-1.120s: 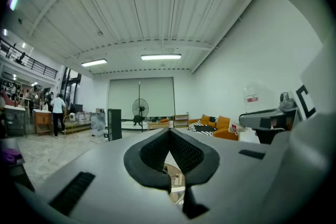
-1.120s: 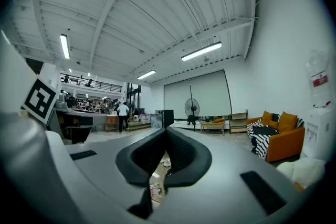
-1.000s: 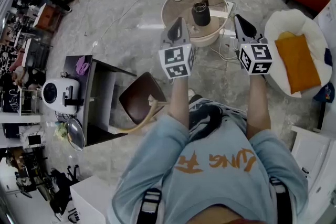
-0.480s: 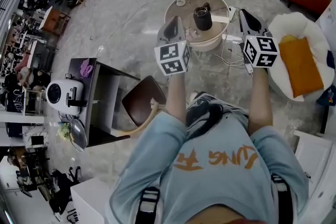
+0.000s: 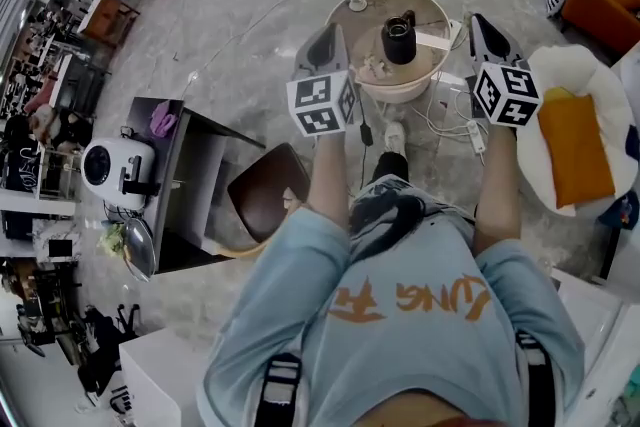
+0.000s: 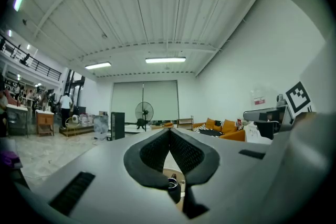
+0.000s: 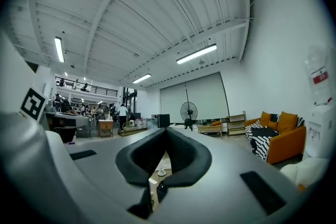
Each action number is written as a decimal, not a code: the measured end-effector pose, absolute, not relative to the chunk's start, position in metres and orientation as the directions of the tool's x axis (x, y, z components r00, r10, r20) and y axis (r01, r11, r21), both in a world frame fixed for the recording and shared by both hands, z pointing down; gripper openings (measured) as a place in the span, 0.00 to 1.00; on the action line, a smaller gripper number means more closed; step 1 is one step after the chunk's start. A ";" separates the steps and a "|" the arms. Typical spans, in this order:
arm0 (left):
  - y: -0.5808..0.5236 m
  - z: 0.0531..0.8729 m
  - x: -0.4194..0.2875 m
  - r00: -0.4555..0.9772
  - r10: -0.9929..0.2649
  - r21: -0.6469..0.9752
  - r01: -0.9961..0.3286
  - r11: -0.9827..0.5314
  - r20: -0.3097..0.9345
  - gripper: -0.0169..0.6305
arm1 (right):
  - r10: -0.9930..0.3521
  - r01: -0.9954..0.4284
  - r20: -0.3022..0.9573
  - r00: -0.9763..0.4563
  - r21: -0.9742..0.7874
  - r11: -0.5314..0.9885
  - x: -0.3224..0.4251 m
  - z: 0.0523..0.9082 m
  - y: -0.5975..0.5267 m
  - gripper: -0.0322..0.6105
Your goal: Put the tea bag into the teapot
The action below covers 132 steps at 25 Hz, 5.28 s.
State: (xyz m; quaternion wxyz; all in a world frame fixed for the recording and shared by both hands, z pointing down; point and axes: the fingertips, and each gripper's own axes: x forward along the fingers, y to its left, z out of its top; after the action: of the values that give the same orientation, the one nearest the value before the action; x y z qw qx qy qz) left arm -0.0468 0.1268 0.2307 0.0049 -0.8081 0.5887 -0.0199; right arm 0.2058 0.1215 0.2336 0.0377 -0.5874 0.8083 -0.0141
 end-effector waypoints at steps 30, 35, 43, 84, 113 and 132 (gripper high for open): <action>-0.212 0.431 -0.049 0.384 -0.827 0.150 -0.923 -0.354 0.410 0.06 | -0.912 -0.948 0.269 -0.309 -0.171 0.270 0.160 0.404 -0.200 0.07; -0.231 0.461 -0.039 0.421 -0.790 0.215 -0.907 -0.362 0.446 0.06 | -0.886 -0.949 0.342 -0.313 -0.160 0.273 0.153 0.430 -0.211 0.07; -0.228 0.510 -0.025 0.425 -0.735 0.279 -0.904 -0.322 0.528 0.06 | -0.807 -0.939 0.481 -0.343 -0.164 0.301 0.156 0.482 -0.205 0.07; -0.202 0.644 -0.029 0.471 -0.595 0.416 -0.877 -0.240 0.651 0.06 | -0.535 -0.841 0.736 -0.414 -0.084 0.535 0.046 0.669 -0.235 0.07; -0.201 0.631 -0.038 0.443 -0.626 0.393 -0.891 -0.228 0.641 0.06 | -0.593 -0.901 0.713 -0.374 -0.128 0.415 0.076 0.651 -0.229 0.15; -0.295 0.427 -0.046 0.493 -0.806 0.238 -0.869 -0.434 0.329 0.06 | -0.846 -0.923 0.386 -0.367 -0.265 0.280 0.096 0.466 -0.272 0.07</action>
State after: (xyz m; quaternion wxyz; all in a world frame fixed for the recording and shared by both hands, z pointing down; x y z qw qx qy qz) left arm -0.0460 -0.2953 0.4274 -0.1900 -0.8428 0.4967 -0.0830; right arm 0.0959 -0.2723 0.4659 -0.0851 -0.5559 0.7954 -0.2259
